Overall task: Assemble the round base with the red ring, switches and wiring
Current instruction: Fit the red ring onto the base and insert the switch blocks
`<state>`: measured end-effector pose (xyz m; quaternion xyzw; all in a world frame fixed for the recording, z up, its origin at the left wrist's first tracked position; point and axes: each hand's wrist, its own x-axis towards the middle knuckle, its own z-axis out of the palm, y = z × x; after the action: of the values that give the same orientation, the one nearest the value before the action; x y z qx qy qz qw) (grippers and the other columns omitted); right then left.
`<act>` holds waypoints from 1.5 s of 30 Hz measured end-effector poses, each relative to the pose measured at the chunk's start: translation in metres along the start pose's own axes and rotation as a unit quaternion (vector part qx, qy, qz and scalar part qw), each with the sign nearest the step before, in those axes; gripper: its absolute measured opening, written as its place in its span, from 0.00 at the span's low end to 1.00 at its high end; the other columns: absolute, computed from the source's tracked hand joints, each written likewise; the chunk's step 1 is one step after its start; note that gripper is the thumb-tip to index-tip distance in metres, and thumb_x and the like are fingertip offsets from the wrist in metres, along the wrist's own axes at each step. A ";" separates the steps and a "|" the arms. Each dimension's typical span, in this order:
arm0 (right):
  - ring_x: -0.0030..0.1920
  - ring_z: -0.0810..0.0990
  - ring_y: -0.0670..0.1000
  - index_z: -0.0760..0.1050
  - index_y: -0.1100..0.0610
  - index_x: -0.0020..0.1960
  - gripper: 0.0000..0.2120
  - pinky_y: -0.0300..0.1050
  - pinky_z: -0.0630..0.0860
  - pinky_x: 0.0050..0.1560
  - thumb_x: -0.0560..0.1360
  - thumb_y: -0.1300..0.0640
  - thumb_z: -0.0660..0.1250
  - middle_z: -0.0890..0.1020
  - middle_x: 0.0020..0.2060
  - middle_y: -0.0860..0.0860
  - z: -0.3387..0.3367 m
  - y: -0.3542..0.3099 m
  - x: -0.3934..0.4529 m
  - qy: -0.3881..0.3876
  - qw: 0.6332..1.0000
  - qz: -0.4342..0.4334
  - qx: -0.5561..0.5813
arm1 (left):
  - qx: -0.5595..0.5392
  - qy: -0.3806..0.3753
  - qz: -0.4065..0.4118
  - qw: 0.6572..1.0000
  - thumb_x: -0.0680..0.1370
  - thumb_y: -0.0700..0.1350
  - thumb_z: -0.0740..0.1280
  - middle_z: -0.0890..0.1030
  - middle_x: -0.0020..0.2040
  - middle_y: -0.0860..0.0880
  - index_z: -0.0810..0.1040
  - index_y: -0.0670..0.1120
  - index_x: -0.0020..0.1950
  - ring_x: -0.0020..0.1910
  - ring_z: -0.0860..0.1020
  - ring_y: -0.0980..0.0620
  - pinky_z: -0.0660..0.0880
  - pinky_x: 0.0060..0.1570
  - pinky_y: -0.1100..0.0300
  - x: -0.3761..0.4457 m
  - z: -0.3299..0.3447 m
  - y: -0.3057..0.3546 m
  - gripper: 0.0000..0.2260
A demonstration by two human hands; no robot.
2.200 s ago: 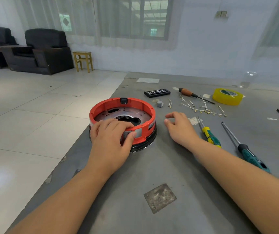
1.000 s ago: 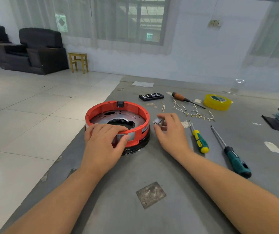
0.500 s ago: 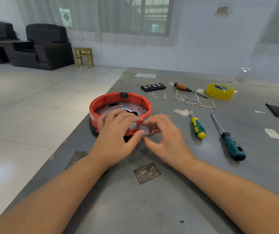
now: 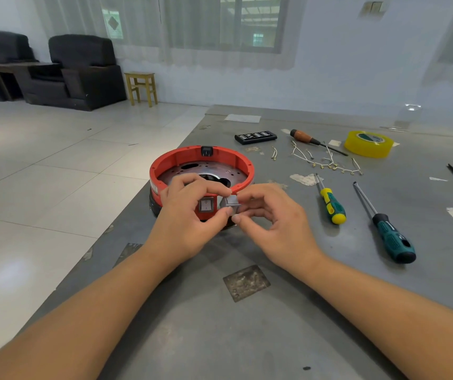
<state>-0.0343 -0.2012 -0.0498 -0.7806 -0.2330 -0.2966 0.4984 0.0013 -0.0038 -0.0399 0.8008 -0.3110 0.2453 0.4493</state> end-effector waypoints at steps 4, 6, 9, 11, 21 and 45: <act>0.52 0.85 0.51 0.79 0.47 0.57 0.12 0.43 0.82 0.53 0.75 0.57 0.74 0.84 0.52 0.46 0.002 -0.003 -0.001 -0.007 0.997 0.054 0.048 | -0.025 -0.002 -0.016 1.000 0.74 0.51 0.75 0.81 0.56 0.64 0.79 0.66 0.55 0.68 0.73 0.55 0.70 0.68 0.38 0.001 -0.002 0.003 0.13; 0.52 0.86 0.50 0.79 0.43 0.56 0.12 0.41 0.82 0.53 0.74 0.51 0.75 0.84 0.51 0.44 0.003 -0.005 0.000 -0.010 0.995 0.075 0.057 | -0.033 -0.001 -0.016 0.999 0.74 0.54 0.74 0.81 0.56 0.63 0.80 0.65 0.55 0.67 0.74 0.54 0.70 0.68 0.37 0.000 -0.002 0.004 0.11; 0.50 0.86 0.49 0.80 0.40 0.55 0.12 0.40 0.82 0.51 0.73 0.48 0.76 0.85 0.51 0.43 0.002 -0.006 0.001 -0.019 0.991 0.098 0.087 | -0.024 -0.009 -0.021 0.999 0.75 0.60 0.70 0.82 0.58 0.61 0.82 0.62 0.55 0.69 0.73 0.56 0.67 0.70 0.38 -0.001 -0.003 0.004 0.10; 0.48 0.86 0.49 0.81 0.41 0.54 0.12 0.40 0.82 0.51 0.72 0.48 0.77 0.85 0.51 0.45 0.001 -0.007 0.001 -0.018 0.986 0.117 0.118 | -0.011 -0.020 -0.022 1.000 0.75 0.62 0.69 0.81 0.60 0.60 0.81 0.65 0.55 0.71 0.72 0.57 0.64 0.73 0.41 0.000 -0.004 0.004 0.10; 0.50 0.87 0.51 0.82 0.52 0.55 0.11 0.42 0.82 0.51 0.75 0.63 0.75 0.87 0.50 0.48 -0.003 -0.002 0.006 -0.006 0.970 0.181 0.165 | 0.039 -0.029 0.017 0.999 0.76 0.59 0.73 0.79 0.63 0.68 0.83 0.59 0.59 0.73 0.70 0.60 0.63 0.74 0.40 0.005 -0.004 -0.006 0.13; 0.47 0.87 0.47 0.84 0.48 0.47 0.04 0.39 0.81 0.48 0.75 0.57 0.76 0.88 0.43 0.46 0.011 0.003 0.012 0.025 0.973 0.210 0.088 | 0.126 -0.014 -0.057 0.990 0.76 0.66 0.71 0.77 0.54 0.65 0.78 0.60 0.59 0.55 0.62 0.66 0.58 0.62 0.57 0.008 0.000 -0.021 0.16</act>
<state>-0.0211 -0.1912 -0.0464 -0.7573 -0.0766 -0.1833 0.6221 0.0221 0.0019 -0.0462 0.8707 -0.2383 0.2451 0.3535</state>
